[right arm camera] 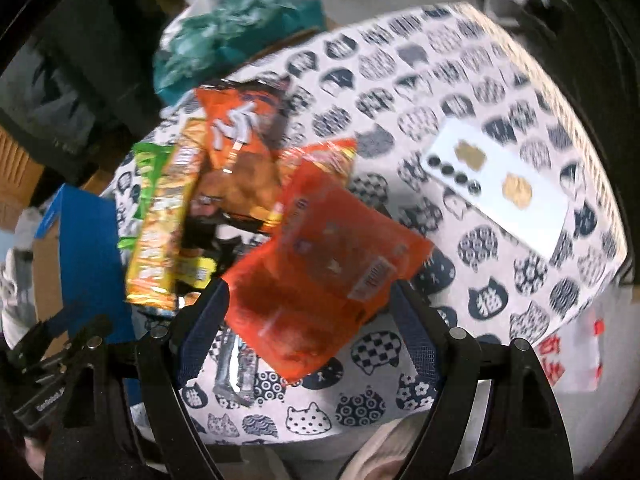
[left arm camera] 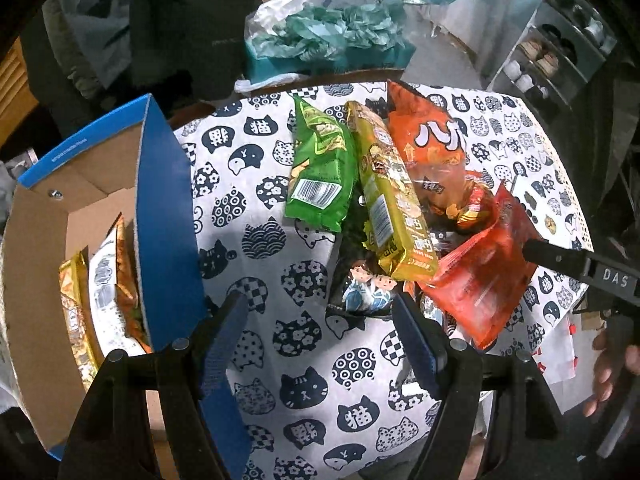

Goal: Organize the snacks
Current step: 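Grasp the long yellow biscuit pack with the left tool while the right tool grasps the red-orange bag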

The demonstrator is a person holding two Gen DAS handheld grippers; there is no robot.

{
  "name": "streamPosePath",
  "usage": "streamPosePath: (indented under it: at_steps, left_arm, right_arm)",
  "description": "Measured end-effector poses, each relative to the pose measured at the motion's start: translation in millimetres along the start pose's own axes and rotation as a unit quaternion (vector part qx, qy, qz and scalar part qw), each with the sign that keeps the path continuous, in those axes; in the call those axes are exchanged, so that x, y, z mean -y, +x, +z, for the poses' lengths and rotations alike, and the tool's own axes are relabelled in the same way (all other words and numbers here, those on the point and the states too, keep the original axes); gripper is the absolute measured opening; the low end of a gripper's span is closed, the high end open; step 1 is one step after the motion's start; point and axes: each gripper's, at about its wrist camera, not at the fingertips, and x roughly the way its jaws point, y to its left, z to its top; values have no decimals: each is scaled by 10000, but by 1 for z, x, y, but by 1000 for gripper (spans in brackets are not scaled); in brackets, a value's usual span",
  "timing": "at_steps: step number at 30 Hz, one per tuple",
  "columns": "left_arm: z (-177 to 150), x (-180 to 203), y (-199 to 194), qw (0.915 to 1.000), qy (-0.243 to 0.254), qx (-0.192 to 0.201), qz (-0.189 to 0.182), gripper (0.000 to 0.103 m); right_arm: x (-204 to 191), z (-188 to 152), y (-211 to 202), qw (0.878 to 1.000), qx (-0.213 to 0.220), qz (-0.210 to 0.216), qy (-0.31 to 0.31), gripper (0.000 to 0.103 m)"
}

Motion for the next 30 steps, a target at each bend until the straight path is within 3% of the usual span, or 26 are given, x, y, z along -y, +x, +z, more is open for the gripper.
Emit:
streamPosePath:
  at_steps: [9,16,26,30]
  left_arm:
    - [5,0,8,9999,-129,-72,-60,76]
    - [12,2,13,9995,-235,-104,-162,76]
    - [39,15,30,9968,-601,-134,-507,80]
    - [51,24,44,9963,-662,-238,-500,80]
  right_arm:
    - [13,5,29,9982,-85,244,544,81]
    - [-1,22,47,9996,-1,-202,194,81]
    - [-2,25,56,9998,-103,-91,-119,81]
    - [-5,26,55,9981,-72,-189,-576,80]
